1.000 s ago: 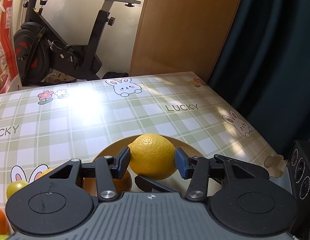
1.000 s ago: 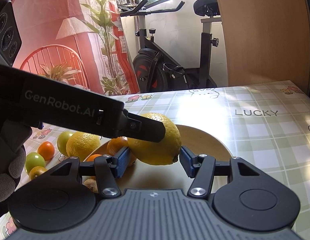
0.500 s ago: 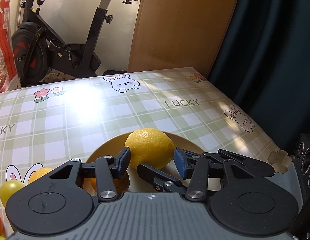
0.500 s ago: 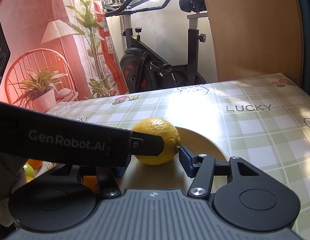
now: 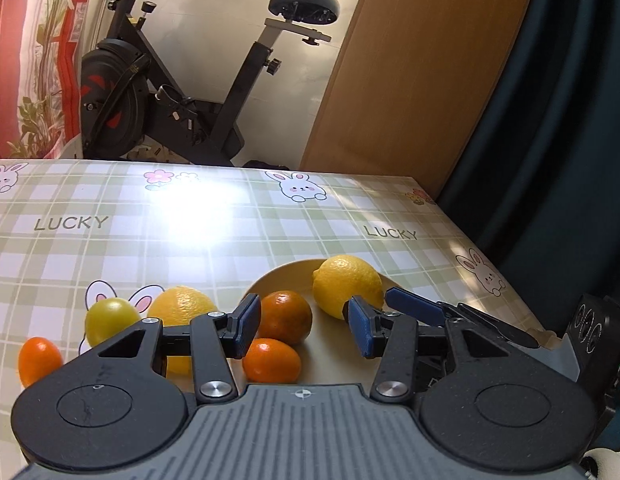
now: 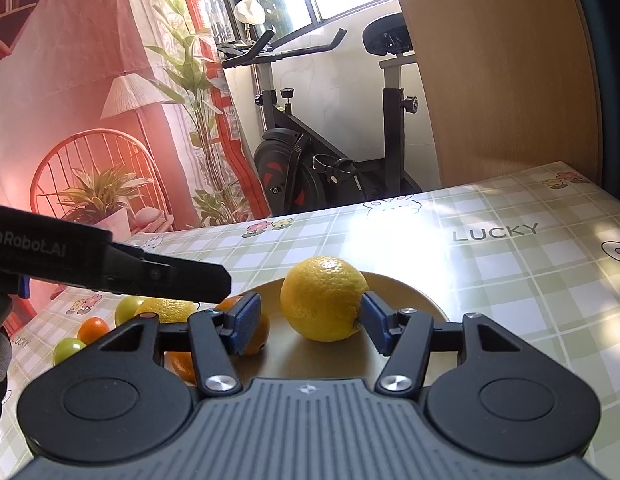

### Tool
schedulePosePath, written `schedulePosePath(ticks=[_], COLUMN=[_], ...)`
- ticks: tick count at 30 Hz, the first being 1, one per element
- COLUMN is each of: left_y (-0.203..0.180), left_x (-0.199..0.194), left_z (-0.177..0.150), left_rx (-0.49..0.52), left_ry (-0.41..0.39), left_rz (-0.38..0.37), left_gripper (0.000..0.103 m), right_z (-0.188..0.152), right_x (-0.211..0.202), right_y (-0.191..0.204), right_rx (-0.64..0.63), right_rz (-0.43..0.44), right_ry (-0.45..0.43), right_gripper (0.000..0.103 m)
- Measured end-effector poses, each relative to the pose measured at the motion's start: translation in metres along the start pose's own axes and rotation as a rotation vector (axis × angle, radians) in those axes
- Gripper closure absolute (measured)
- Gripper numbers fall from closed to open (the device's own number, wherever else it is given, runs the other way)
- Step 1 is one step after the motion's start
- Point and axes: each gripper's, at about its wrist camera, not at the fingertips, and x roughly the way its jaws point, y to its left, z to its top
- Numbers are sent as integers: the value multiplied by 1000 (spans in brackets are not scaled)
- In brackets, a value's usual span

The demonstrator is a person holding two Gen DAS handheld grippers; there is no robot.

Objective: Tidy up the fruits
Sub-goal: 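Lift the left gripper and move it to a dark orange tangerine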

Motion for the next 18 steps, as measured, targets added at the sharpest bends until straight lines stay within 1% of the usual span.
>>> schedulePosePath(ticks=[3, 8, 12, 18], left_y=[14, 35, 56, 69], left_x=[-26, -52, -67, -82], left_z=[-5, -10, -12, -11], left_rx=[-27, -34, -82, -113], left_ry=[-46, -72, -75, -82], left_rz=[45, 130, 160, 165], left_gripper=[53, 53, 53, 53], right_z=[-1, -5, -6, -5], right_x=[-4, -13, -14, -11], right_y=[3, 11, 13, 12], right_rx=[-15, -62, -67, -74], right_rz=[12, 9, 11, 26], right_ry=[-18, -56, -66, -48], right_gripper=[43, 43, 43, 43])
